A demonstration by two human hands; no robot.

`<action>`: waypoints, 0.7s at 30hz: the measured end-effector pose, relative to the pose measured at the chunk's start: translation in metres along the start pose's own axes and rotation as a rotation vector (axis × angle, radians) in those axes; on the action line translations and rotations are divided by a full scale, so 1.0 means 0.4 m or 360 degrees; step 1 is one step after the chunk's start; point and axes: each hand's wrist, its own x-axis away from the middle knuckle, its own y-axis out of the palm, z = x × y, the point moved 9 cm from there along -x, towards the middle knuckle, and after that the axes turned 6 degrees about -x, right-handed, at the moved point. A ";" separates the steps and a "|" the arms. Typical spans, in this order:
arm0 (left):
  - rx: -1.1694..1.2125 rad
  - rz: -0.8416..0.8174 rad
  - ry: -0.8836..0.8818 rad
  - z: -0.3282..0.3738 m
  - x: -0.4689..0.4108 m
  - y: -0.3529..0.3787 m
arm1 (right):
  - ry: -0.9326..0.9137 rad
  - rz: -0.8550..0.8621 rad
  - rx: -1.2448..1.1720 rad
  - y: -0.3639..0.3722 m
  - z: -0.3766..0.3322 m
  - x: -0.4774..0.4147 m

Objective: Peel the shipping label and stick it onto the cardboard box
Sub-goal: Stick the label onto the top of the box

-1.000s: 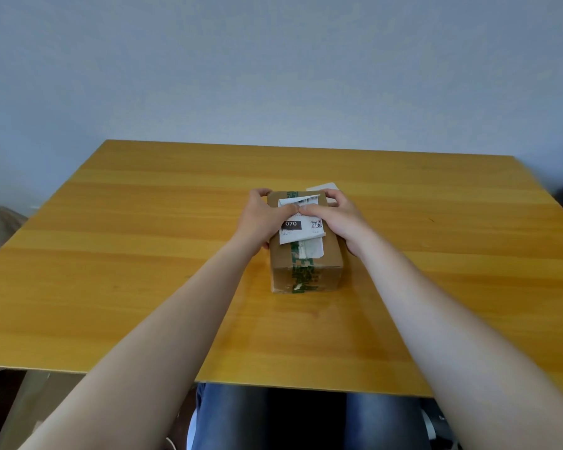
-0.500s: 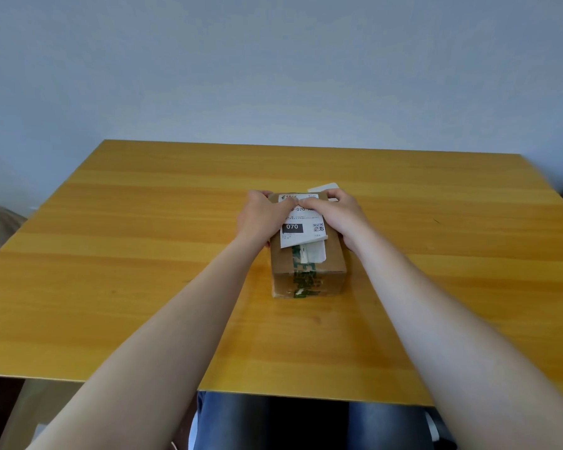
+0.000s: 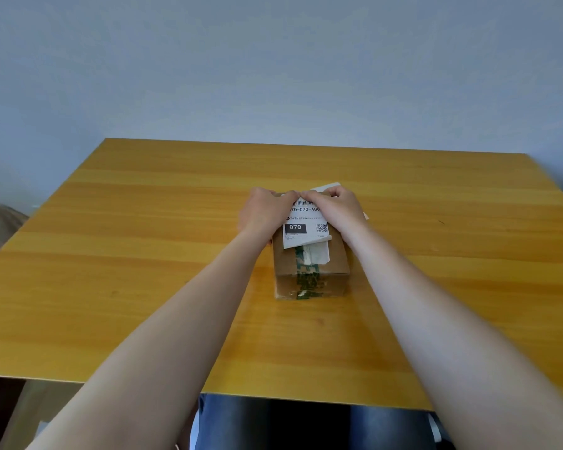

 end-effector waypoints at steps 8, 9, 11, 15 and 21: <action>-0.0020 -0.0011 0.0027 -0.002 0.009 -0.003 | 0.0008 -0.0036 0.0026 0.001 -0.004 0.002; 0.0008 -0.0044 0.0026 -0.002 0.008 -0.001 | 0.0012 -0.0067 -0.0001 0.002 -0.003 0.006; 0.0088 -0.0118 0.0026 -0.001 0.012 0.000 | 0.0034 -0.0141 -0.0071 0.002 0.002 0.014; 0.0248 -0.0250 0.0093 -0.010 0.025 0.006 | 0.0054 -0.0247 -0.0239 -0.014 0.013 0.030; 0.0311 -0.0347 0.0247 -0.008 0.048 0.016 | -0.0012 -0.0531 -0.0158 0.000 0.033 0.040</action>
